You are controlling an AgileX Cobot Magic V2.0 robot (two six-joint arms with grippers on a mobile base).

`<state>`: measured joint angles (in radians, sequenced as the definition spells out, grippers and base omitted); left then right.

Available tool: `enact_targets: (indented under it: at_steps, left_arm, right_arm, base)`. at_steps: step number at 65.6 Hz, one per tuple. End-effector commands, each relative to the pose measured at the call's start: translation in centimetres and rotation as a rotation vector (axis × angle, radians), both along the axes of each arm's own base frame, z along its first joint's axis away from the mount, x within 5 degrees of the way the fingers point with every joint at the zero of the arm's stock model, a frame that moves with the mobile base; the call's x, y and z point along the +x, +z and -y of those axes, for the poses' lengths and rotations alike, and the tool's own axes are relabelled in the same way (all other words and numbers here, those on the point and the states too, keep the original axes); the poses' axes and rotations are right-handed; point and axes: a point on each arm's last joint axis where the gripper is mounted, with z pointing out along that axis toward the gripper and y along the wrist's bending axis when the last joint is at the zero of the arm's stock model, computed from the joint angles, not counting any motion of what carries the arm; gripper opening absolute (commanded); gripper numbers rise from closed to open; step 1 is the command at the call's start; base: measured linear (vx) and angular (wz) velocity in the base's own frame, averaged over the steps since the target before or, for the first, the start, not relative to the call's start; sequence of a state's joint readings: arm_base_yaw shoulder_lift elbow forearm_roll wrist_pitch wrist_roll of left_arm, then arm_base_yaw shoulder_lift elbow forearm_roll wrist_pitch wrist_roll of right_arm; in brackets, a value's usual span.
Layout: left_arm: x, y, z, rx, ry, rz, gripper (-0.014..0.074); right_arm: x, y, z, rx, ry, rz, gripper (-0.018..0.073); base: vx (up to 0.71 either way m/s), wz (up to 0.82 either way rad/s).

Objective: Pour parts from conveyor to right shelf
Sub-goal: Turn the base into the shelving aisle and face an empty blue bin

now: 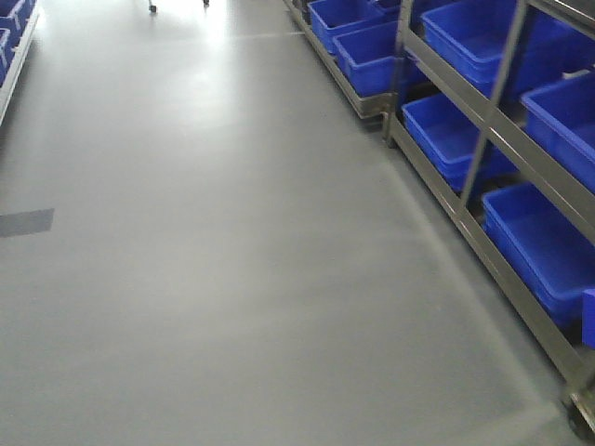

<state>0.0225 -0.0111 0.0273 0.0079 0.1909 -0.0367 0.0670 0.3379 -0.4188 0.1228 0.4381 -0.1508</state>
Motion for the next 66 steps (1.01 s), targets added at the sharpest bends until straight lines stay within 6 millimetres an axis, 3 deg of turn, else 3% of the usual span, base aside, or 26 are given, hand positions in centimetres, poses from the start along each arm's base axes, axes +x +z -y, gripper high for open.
enact_targets:
  at_steps: [1, 66]
  left_arm:
    - [-0.11, 1.37, 0.0, -0.014, 0.002, 0.103, -0.0006]
    - [-0.11, 1.37, 0.0, -0.014, 0.002, 0.103, -0.0006]
  right_arm:
    - [0.13, 1.59, 0.07, 0.009, -0.009, 0.099, -0.0005]
    - [0.13, 1.59, 0.07, 0.009, -0.009, 0.099, -0.0005]
  base:
    - [0.7, 0.26]
    - [0.68, 0.12]
